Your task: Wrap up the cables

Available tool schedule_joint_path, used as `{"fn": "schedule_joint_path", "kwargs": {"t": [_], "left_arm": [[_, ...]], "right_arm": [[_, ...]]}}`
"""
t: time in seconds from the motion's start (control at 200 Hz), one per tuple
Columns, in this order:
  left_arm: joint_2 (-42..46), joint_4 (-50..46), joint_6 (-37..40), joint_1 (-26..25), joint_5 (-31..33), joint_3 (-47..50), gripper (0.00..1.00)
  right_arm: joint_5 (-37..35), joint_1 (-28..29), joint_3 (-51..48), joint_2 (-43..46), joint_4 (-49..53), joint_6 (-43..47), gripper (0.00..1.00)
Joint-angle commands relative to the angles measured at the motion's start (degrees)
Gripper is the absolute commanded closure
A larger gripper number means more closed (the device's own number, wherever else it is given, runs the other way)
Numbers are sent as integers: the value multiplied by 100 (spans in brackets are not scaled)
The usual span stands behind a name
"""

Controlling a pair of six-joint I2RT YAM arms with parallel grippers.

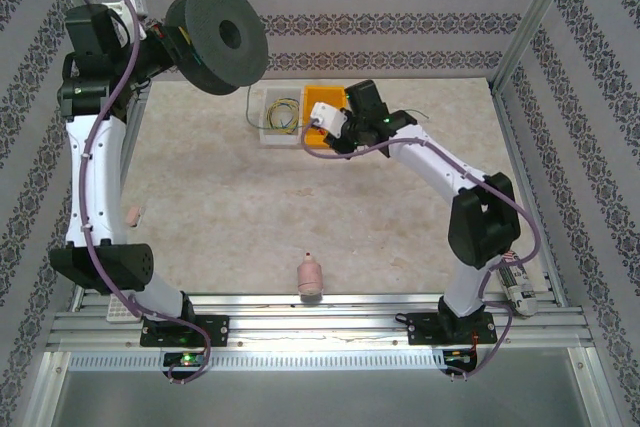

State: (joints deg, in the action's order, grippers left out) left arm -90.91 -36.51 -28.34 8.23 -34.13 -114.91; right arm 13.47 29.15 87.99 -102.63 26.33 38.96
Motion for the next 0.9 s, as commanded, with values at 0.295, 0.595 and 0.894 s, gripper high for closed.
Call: {"fn": "schedule_joint_path", "kwargs": {"t": [0.295, 0.595, 0.894], "left_arm": [[-412, 16, 611, -333, 1566, 191, 100], [-1008, -975, 1649, -1257, 2584, -23, 100], [-1038, -1504, 2389, -1958, 2944, 517, 100]], "right_arm": [[-1307, 1484, 890, 1260, 1049, 821, 100], [-1254, 2047, 2004, 1302, 820, 1179, 100], [-686, 1937, 3190, 813, 663, 1160, 100]]}}
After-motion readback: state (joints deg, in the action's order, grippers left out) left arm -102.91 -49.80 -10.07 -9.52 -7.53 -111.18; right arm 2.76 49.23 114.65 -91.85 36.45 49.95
